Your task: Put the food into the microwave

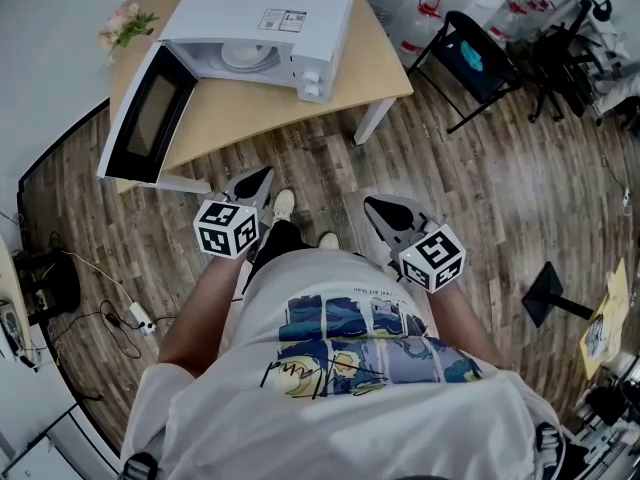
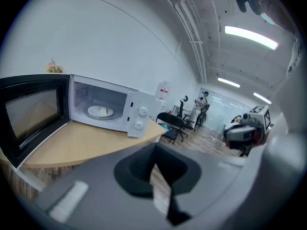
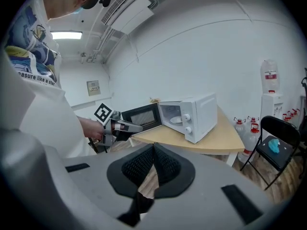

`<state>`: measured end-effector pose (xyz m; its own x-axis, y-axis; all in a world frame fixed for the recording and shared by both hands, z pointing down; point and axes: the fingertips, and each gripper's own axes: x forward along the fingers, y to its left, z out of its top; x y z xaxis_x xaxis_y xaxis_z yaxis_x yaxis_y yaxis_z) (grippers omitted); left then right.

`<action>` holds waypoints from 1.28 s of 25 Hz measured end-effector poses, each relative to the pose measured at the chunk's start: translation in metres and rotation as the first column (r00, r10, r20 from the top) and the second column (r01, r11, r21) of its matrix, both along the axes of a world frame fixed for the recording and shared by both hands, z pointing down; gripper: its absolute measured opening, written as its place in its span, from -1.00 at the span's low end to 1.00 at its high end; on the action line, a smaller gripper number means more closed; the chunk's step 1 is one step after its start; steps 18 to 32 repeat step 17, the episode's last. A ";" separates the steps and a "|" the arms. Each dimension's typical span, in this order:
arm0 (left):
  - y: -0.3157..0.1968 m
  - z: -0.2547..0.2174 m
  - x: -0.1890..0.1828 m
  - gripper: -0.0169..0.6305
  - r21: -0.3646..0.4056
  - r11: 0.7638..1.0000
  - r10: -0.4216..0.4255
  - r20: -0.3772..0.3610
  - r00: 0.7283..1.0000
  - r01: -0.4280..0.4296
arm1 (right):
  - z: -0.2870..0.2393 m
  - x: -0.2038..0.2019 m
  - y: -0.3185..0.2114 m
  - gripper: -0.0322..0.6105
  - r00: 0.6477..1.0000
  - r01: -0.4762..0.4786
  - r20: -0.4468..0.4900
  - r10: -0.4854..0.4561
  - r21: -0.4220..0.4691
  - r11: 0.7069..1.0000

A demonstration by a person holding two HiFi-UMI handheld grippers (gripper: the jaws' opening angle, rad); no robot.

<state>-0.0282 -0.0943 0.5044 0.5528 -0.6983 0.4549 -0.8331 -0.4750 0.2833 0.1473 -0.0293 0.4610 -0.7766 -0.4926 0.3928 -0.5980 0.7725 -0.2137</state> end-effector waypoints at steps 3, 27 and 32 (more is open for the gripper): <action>0.002 0.001 0.001 -0.92 -0.003 1.000 0.004 0.001 1.000 -0.004 | 0.001 0.001 0.001 -0.88 1.000 -0.001 0.000 0.001 -0.001 1.000; 0.013 -0.003 0.002 -0.92 -0.023 1.000 -0.015 0.007 1.000 0.015 | 0.014 -0.001 -0.002 -0.88 0.999 0.041 0.017 -0.040 -0.034 0.999; 0.013 -0.003 0.002 -0.92 -0.023 1.000 -0.015 0.007 1.000 0.015 | 0.014 -0.001 -0.002 -0.88 0.999 0.041 0.017 -0.040 -0.034 0.999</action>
